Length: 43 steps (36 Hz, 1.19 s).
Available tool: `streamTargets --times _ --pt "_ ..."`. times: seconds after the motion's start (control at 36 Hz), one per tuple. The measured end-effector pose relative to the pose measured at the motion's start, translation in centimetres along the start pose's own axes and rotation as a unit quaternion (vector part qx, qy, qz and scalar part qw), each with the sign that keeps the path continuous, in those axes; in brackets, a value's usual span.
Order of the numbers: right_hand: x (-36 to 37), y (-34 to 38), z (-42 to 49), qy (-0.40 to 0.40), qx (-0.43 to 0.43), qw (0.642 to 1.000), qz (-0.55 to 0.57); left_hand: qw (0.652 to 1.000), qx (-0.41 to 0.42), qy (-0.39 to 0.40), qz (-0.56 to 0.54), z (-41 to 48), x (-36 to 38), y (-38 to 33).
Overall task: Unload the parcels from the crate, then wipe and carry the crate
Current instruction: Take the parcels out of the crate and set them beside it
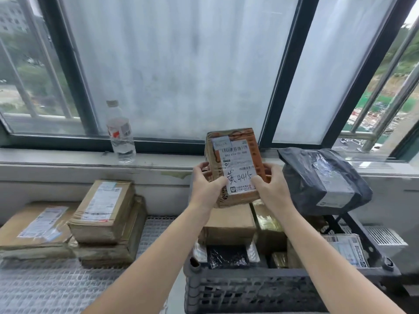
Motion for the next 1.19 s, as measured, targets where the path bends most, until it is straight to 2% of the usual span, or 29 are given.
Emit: streamTargets --times 0.22,0.53,0.69,0.78,0.92,1.08,1.19 --pt "2.7 2.0 -0.2 0.018 0.017 1.0 -0.012 1.0 0.028 0.002 0.003 -0.8 -2.6 -2.1" --pt "10.7 5.8 -2.5 0.098 0.031 0.994 0.03 0.992 0.082 -0.089 0.038 -3.6 -11.0 -6.1" --pt "17.5 5.9 -4.8 0.132 0.051 0.989 -0.032 0.985 0.032 -0.152 0.067 -3.6 -17.7 -3.8" --pt "20.8 4.4 -5.7 0.15 0.098 0.978 -0.105 0.984 -0.019 -0.142 0.109 -3.0 -19.7 -1.9" --pt "25.0 1.4 -7.1 0.182 0.171 0.928 -0.275 0.977 -0.074 -0.101 0.171 -1.6 -22.3 1.5" --pt "27.5 -4.8 -8.6 0.142 0.3 0.895 -0.298 0.953 -0.141 -0.05 0.264 0.7 -24.1 8.7" --pt "27.7 -7.6 -9.5 0.124 0.308 0.892 -0.307 0.944 -0.163 0.007 0.288 0.2 -23.4 10.9"
Point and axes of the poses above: each hand's wrist, its own z-axis towards the middle knuckle, its own x-axis out of the palm, y = z × x, the point moved 8 cm from there along z, towards the middle knuckle, and after that the axes turned 3 degrees about x, right-handed, at the moved point
